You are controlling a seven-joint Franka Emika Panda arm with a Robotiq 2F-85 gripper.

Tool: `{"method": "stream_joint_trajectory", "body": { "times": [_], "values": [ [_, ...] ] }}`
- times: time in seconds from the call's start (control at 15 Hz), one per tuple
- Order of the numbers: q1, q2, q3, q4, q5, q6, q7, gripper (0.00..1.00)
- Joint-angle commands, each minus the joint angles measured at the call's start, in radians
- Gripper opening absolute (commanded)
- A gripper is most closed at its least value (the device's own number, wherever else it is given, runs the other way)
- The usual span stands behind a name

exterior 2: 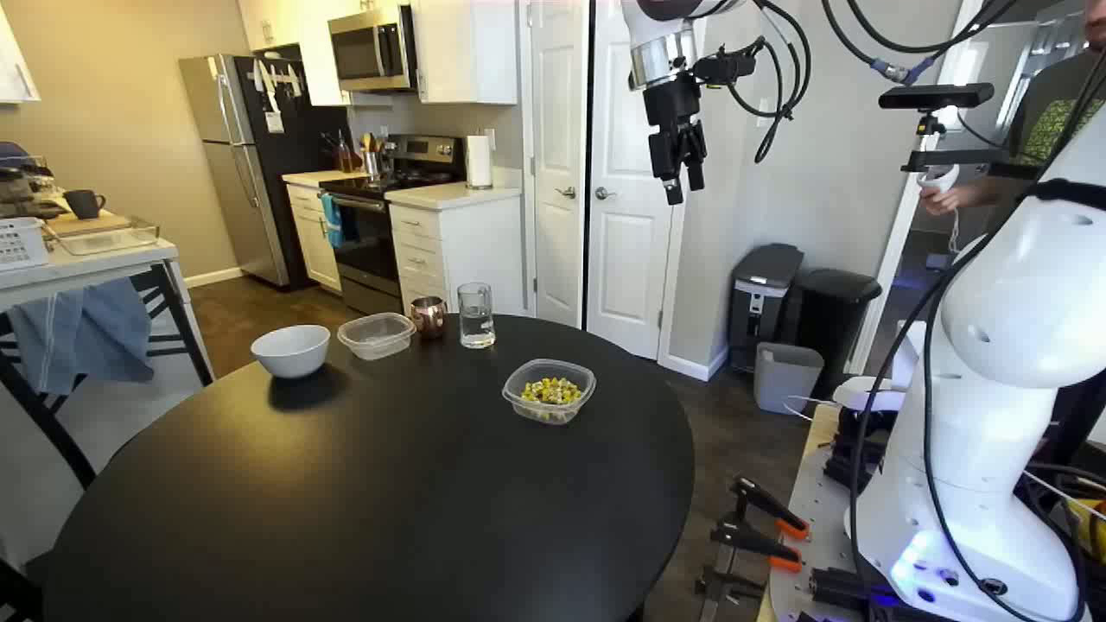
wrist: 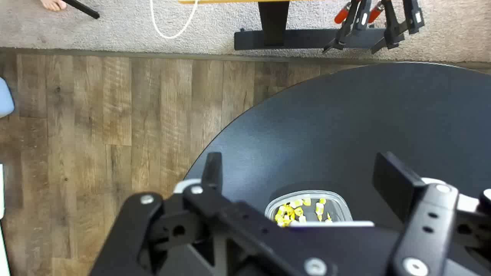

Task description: Pour the contents from the transparent bowl onto the table

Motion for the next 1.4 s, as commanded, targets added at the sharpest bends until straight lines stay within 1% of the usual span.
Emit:
{"method": "stream_joint_trajectory", "body": {
  "times": [0.0,0.47,0.53,0.6,0.67,0.87,1.0,1.2,1.27,1.33],
  "values": [
    [0.006,0.001,-0.005,0.002,-0.001,-0.003,0.001,1.0],
    [0.006,0.001,-0.005,0.002,-0.001,-0.003,0.001,1.0],
    [0.005,0.016,0.002,-0.002,-0.019,-0.002,0.018,1.0],
    [-0.006,0.053,0.026,-0.026,-0.067,0.047,0.122,1.0],
    [-0.009,0.071,0.033,-0.041,-0.087,0.086,0.181,1.0],
    [-0.001,0.189,0.046,-0.078,-0.037,0.251,0.413,1.0],
    [0.007,0.275,0.066,-0.08,-0.039,0.34,0.569,1.0],
    [0.028,0.383,0.075,-0.067,-0.047,0.444,0.785,1.0],
    [0.036,0.415,0.071,-0.062,-0.038,0.453,0.798,1.0],
    [0.045,0.439,0.067,-0.055,-0.019,0.453,0.772,1.0]
  ]
}}
